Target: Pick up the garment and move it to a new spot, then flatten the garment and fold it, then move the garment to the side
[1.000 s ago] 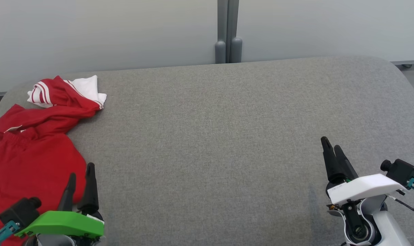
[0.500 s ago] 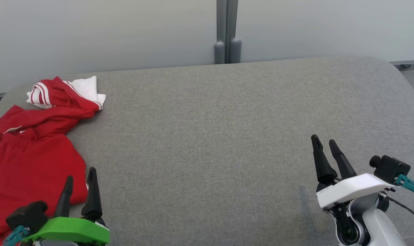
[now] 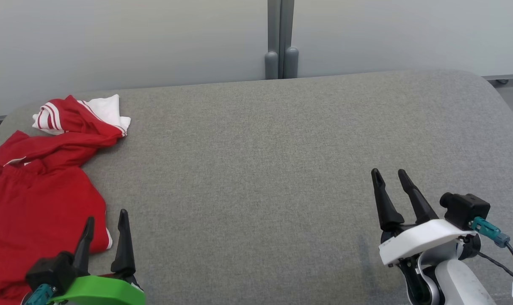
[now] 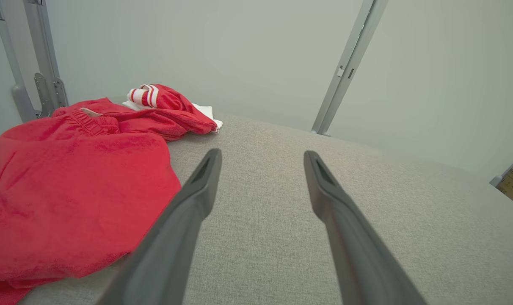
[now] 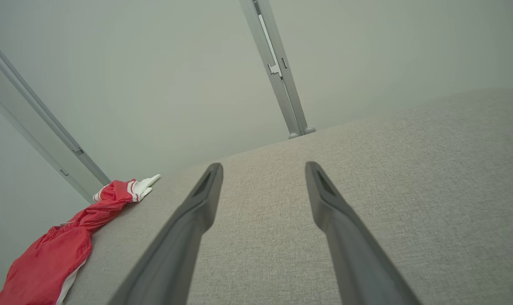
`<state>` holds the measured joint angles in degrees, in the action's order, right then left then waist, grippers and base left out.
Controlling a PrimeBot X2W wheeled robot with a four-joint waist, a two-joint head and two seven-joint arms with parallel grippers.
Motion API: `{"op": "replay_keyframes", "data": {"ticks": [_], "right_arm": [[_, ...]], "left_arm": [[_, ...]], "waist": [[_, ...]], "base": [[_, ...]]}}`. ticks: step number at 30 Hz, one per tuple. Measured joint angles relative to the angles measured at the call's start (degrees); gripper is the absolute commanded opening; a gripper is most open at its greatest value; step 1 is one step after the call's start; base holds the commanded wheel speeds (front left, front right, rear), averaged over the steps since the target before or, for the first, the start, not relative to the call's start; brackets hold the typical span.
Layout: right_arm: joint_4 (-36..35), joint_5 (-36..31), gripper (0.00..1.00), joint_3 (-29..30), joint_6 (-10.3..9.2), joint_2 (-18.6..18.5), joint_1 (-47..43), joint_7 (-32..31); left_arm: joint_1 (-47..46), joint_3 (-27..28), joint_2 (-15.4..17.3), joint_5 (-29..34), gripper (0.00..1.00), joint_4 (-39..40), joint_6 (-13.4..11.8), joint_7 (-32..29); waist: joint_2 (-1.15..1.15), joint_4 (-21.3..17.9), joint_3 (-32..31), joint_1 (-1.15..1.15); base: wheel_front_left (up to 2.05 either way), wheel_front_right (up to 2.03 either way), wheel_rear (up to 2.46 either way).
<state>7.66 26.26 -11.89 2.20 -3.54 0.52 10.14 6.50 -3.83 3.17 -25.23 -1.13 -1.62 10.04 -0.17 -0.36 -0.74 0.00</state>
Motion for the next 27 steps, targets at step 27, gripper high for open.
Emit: {"op": "replay_keyframes", "data": {"ticks": [27], "right_arm": [[0.2,-17.4,1.0,-2.0,-1.82,-0.1,-0.1,4.3]], "left_arm": [[3.0,-0.6,0.0,14.4,1.0,0.5,-0.5,4.4]], "waist": [[0.0,-0.4,0.0,0.0]], "base": [[0.0,0.0,0.0]]}}
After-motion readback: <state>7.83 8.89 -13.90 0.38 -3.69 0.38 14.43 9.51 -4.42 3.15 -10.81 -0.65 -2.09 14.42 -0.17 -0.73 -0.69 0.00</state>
